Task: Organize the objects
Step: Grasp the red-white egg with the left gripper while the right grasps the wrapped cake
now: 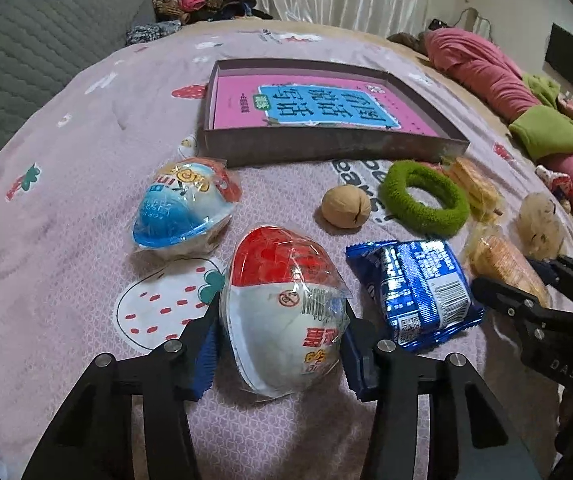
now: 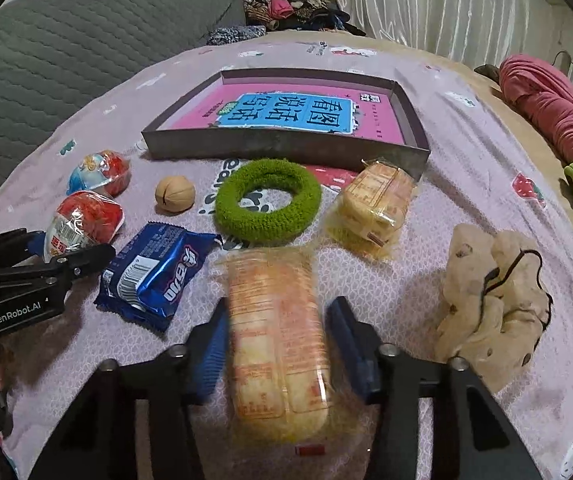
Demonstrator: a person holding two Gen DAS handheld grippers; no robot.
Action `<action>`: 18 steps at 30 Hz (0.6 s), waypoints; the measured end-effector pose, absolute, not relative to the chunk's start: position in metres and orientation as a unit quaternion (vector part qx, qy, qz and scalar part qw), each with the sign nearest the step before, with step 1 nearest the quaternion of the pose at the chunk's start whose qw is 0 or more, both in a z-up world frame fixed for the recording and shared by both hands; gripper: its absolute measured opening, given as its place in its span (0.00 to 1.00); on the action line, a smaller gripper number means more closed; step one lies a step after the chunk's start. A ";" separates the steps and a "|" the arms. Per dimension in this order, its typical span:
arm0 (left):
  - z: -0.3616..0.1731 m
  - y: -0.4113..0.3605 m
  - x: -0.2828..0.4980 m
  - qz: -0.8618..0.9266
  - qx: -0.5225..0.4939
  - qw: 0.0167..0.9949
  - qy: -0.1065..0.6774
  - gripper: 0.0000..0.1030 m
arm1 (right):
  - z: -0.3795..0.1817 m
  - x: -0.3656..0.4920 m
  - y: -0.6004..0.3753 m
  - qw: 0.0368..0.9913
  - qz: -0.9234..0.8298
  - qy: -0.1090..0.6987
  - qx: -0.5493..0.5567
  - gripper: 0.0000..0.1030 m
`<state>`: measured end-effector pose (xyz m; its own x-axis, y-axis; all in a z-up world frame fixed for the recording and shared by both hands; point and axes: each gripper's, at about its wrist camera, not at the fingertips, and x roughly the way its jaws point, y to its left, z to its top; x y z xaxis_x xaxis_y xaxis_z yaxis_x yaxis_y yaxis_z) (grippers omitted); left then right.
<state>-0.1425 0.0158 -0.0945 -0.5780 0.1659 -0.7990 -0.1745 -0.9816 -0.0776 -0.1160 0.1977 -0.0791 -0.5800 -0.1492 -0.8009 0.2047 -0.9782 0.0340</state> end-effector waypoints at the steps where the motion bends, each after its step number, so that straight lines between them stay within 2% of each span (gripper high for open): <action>1: -0.094 0.016 -0.142 0.889 -0.447 0.097 0.006 0.50 | -0.079 -0.116 0.198 0.100 -0.889 0.030 0.446 0.41; 18: -0.074 0.017 -0.127 0.900 -0.423 0.106 0.004 0.50 | -0.054 -0.099 0.200 0.129 -0.896 0.009 0.425 0.39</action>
